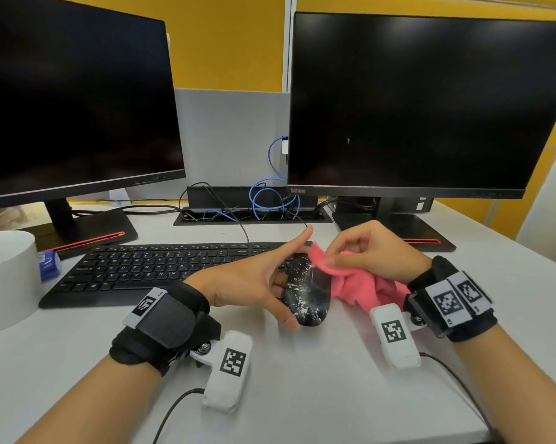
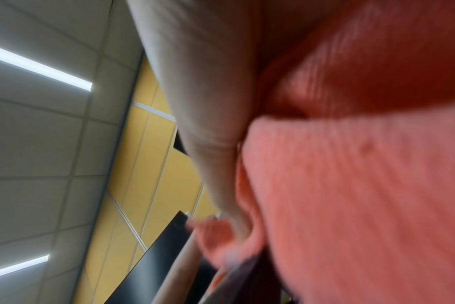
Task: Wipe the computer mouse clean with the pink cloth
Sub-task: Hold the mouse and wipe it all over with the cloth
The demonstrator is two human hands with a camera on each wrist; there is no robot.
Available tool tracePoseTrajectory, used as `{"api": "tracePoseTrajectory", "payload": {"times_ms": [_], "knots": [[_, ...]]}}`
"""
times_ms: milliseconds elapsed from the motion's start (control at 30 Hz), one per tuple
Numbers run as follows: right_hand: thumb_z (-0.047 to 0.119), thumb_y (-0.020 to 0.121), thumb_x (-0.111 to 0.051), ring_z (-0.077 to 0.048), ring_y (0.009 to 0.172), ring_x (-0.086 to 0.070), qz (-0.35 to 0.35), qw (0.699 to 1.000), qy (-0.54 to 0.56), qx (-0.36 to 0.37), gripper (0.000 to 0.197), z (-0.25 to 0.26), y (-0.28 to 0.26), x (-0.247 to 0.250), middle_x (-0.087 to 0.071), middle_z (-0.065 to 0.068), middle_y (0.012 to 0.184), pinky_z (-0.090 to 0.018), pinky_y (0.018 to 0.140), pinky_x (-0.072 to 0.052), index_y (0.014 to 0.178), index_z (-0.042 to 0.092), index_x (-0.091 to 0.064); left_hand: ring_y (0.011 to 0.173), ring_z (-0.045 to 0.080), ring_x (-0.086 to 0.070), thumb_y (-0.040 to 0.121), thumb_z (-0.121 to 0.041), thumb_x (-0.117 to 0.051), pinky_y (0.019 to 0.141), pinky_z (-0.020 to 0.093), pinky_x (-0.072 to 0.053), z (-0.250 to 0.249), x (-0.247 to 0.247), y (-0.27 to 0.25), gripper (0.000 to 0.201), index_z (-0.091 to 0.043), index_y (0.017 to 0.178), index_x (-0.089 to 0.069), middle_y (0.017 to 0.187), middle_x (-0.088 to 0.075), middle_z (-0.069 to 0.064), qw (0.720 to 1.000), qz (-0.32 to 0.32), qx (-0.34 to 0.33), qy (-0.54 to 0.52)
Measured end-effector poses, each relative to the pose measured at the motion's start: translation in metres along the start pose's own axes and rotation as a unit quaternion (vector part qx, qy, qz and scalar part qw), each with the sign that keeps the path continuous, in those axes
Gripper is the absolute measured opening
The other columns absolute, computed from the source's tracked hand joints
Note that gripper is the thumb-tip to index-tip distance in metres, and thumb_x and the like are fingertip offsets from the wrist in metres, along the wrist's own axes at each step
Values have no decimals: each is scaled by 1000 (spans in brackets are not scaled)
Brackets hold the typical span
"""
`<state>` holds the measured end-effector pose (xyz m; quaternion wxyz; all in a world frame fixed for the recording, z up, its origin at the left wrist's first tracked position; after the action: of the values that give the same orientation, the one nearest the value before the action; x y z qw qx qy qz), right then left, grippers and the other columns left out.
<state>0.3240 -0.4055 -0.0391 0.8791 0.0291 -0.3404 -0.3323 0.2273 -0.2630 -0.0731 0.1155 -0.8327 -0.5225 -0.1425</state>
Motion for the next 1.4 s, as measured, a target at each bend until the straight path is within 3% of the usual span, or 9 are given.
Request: {"api": "tracePoseTrajectory", "payload": {"times_ms": [67, 200, 367, 467, 667, 900, 1033, 1200, 1400], "knots": [[12, 79, -78, -33, 81, -69, -21, 1000, 3, -7, 11, -2, 1, 6, -74, -15, 85, -40, 80, -56, 86, 4, -76, 126, 29, -55, 66, 19, -78, 102, 49, -48, 0, -1, 0, 133, -43, 154, 1, 152, -29, -20, 1000, 3, -2, -1], [3, 80, -76, -20, 77, -67, 132, 991, 26, -16, 4, 5, -7, -15, -72, -16, 82, -30, 75, -54, 83, 4, -75, 127, 23, -56, 66, 20, -77, 103, 45, -49, 0, 1, 0, 133, -41, 154, 1, 152, -30, -16, 1000, -5, -1, 3], [-6, 80, -73, -5, 70, -64, 84, 996, 13, -24, 6, -2, -5, 0, -72, -1, 72, -19, 71, -50, 81, 0, -73, 126, 24, -56, 66, 20, -77, 103, 45, -48, 0, 4, 0, 133, -43, 154, 0, 152, -31, -14, 1000, -14, -5, -2], [0, 78, -77, -18, 75, -64, 126, 992, 3, -18, 7, 1, -7, -12, -71, -11, 77, -28, 77, -53, 78, 7, -75, 127, 21, -56, 66, 22, -77, 103, 43, -48, 1, 5, -1, 131, -42, 154, -2, 152, -31, -14, 1000, -15, -5, -5], [8, 78, -78, -16, 74, -67, -41, 998, 50, 0, 9, -2, -1, 15, -72, -8, 79, -25, 72, -52, 83, 2, -73, 128, 21, -56, 68, 23, -75, 105, 44, -46, -1, 11, -3, 130, -42, 154, -2, 153, -30, -14, 999, -30, -11, -25], [-1, 80, -75, -10, 75, -65, 116, 993, -10, -13, 3, 2, -6, -9, -72, -8, 80, -23, 77, -51, 83, -1, -74, 124, 21, -58, 67, 21, -76, 101, 42, -50, 0, 5, -2, 131, -42, 154, -1, 153, -30, -14, 1000, -12, -3, 1], [6, 78, -78, -19, 75, -66, -17, 999, 39, -2, 13, -1, -1, 7, -73, -17, 84, -29, 76, -53, 86, -2, -73, 125, 23, -58, 67, 22, -76, 103, 44, -48, 0, 4, -1, 131, -42, 154, 0, 153, -29, -18, 1000, -15, -1, -8], [4, 78, -78, -15, 73, -66, 108, 994, 13, -27, 10, 0, -5, -10, -72, -16, 82, -25, 75, -53, 85, -2, -73, 125, 23, -57, 67, 22, -75, 102, 43, -49, -1, 3, -2, 131, -42, 154, -1, 153, -30, -13, 1000, -8, -4, -5], [7, 78, -78, -13, 71, -68, 0, 998, 65, -8, 13, 2, -1, -5, -72, -12, 79, -23, 71, -53, 85, -3, -72, 127, 21, -56, 67, 23, -75, 104, 45, -47, -1, 3, -1, 131, -42, 154, -1, 154, -30, -13, 1000, -17, -7, -15]]}}
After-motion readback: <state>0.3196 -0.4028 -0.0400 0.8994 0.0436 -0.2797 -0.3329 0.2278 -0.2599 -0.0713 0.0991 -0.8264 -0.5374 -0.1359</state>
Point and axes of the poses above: each hand's wrist, its own y-axis towards the middle knuckle, its own x-axis out of the back of the hand, z = x × y, the point moved 6 cm from there along y, towards the middle knuckle
